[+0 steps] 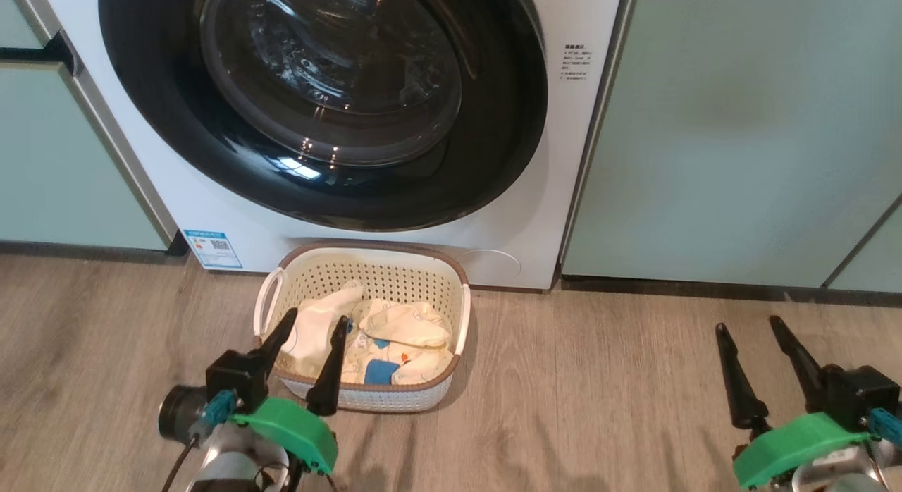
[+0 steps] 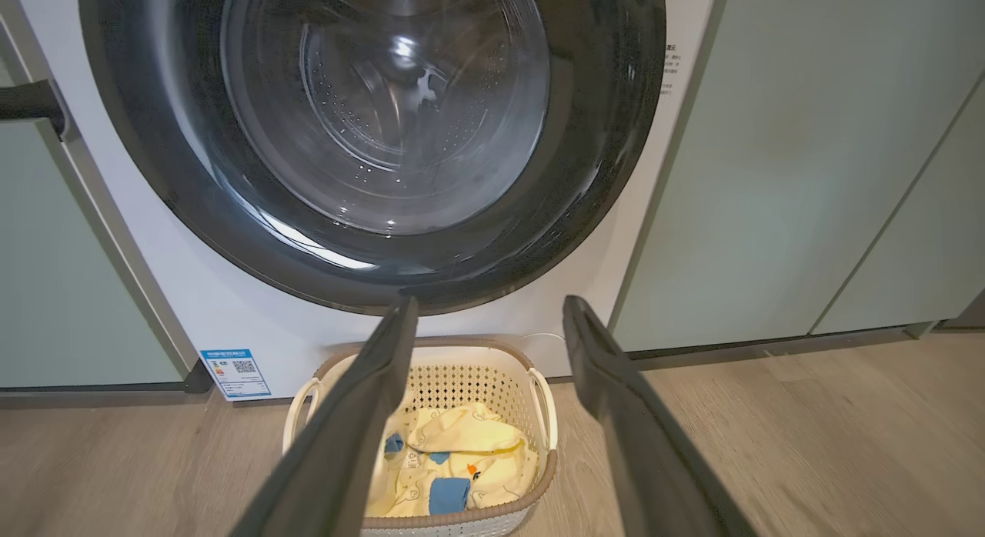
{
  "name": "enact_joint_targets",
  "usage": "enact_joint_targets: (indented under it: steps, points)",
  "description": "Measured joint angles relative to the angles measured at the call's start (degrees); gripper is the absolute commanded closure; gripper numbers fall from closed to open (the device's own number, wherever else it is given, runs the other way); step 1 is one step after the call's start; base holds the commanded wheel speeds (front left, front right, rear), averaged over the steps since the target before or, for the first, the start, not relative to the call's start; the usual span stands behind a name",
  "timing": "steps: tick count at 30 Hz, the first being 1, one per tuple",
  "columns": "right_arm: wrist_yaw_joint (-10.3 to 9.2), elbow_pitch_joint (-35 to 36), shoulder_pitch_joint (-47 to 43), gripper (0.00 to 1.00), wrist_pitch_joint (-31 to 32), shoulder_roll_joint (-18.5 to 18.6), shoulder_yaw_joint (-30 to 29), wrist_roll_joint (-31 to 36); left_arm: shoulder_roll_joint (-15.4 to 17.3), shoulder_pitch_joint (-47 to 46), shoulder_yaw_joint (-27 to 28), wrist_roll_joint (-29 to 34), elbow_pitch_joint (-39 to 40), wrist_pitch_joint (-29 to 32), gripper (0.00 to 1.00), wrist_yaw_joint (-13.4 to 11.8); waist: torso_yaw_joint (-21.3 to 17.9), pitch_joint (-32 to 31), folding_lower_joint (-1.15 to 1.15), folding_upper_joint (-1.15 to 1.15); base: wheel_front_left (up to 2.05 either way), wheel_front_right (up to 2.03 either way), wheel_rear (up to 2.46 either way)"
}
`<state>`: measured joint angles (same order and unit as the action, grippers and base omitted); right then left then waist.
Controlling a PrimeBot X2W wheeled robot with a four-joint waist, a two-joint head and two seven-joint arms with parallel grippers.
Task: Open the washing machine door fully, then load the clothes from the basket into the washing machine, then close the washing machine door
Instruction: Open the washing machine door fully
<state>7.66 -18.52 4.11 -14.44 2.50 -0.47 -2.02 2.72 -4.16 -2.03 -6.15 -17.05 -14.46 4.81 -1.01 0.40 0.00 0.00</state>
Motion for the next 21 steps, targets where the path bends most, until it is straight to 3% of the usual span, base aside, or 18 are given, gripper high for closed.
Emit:
enact_joint_targets:
  steps: [21]
  points:
    - [0.0, 0.2, 0.0, 0.0, 0.0, 0.0, 0.0, 0.0, 0.0, 0.0, 0.1, -0.1, 0.3, 0.0, 0.0, 0.0, -0.3, -0.3, 0.0, 0.0, 0.08, 0.08, -0.15]
